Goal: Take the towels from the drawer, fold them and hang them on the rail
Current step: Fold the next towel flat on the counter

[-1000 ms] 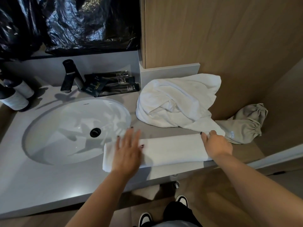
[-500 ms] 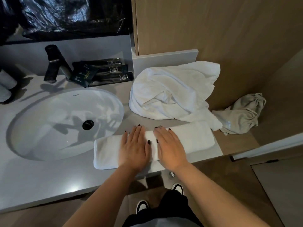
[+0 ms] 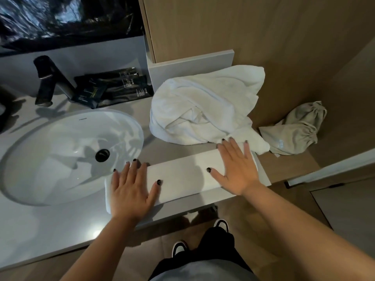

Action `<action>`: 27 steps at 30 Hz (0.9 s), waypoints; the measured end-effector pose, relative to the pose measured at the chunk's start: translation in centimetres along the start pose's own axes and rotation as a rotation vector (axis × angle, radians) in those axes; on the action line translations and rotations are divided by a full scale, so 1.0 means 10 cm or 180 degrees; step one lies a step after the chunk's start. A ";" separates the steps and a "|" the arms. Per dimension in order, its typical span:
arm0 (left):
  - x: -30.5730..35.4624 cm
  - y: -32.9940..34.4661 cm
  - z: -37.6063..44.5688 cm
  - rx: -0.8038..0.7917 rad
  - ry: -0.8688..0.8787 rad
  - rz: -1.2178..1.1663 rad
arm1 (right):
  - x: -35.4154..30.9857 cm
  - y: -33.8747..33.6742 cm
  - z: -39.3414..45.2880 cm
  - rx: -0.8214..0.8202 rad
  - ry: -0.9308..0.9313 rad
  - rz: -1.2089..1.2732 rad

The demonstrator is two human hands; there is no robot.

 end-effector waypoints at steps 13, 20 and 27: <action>-0.30 -0.06 -0.01 -0.0013 -0.0008 -0.0183 | 0.08 -0.01 0.13 -0.0389 0.0310 0.0214; 0.25 -0.06 0.34 -0.0021 0.0446 -0.0030 | -0.26 -0.01 -0.07 0.0038 0.0253 0.0255; 0.40 0.03 0.37 0.0251 0.0609 -0.0260 | -0.05 0.06 -0.18 -0.0012 0.0841 0.0534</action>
Point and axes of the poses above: each hand's wrist, its own z-axis towards the middle knuckle, its own y-axis out of the palm, x = y × z, the point moved 4 cm from there along z, towards the middle knuckle, and after that the axes turned 15 degrees about y, right-handed, at the moved point
